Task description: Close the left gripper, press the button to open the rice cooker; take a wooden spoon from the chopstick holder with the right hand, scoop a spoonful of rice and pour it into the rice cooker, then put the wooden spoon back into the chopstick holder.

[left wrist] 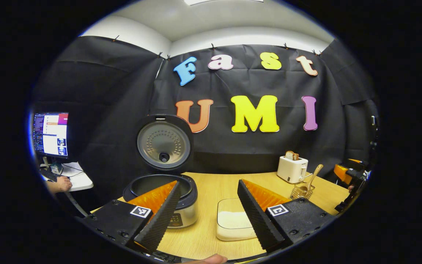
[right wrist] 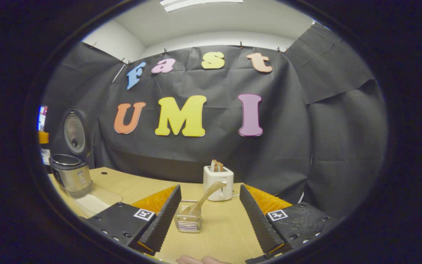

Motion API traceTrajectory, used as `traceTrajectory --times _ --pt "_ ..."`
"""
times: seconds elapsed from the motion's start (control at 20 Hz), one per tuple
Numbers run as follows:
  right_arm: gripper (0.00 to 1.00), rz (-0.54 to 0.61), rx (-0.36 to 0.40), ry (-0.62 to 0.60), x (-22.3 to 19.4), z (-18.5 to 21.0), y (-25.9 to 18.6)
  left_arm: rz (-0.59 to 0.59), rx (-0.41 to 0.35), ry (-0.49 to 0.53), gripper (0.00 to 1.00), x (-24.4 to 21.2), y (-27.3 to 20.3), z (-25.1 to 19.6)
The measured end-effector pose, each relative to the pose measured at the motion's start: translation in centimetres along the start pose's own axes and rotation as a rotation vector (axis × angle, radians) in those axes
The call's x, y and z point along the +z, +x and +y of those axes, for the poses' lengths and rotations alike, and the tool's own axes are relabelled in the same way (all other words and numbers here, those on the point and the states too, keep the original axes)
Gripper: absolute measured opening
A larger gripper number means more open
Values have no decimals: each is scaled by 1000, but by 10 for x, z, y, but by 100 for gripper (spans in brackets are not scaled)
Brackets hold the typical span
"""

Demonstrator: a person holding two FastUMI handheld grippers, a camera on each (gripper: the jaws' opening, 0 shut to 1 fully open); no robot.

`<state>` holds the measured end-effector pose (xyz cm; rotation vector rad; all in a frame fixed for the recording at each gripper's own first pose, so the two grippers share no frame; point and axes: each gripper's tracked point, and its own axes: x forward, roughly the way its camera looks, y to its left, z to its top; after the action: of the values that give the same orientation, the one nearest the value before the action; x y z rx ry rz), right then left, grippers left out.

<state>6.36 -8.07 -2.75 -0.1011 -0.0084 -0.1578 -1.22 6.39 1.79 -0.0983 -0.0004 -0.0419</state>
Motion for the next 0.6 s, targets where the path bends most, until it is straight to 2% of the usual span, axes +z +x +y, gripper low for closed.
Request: traceTrajectory --times 0.25,0.35,0.4,0.5,0.6 --pt "96 53 -9 8 -21 3 42 -10 -6 99 99 0 0 -5" --pt "96 70 -8 19 -27 6 57 1 0 103 99 -3 -3 -5" --pt "95 76 15 40 -31 14 64 3 -1 105 95 -3 -2 -6" --pt "95 112 43 75 -44 24 81 4 -3 107 99 -3 -3 -6" --pt "95 179 26 80 -63 25 100 -10 17 106 99 1 -4 0"
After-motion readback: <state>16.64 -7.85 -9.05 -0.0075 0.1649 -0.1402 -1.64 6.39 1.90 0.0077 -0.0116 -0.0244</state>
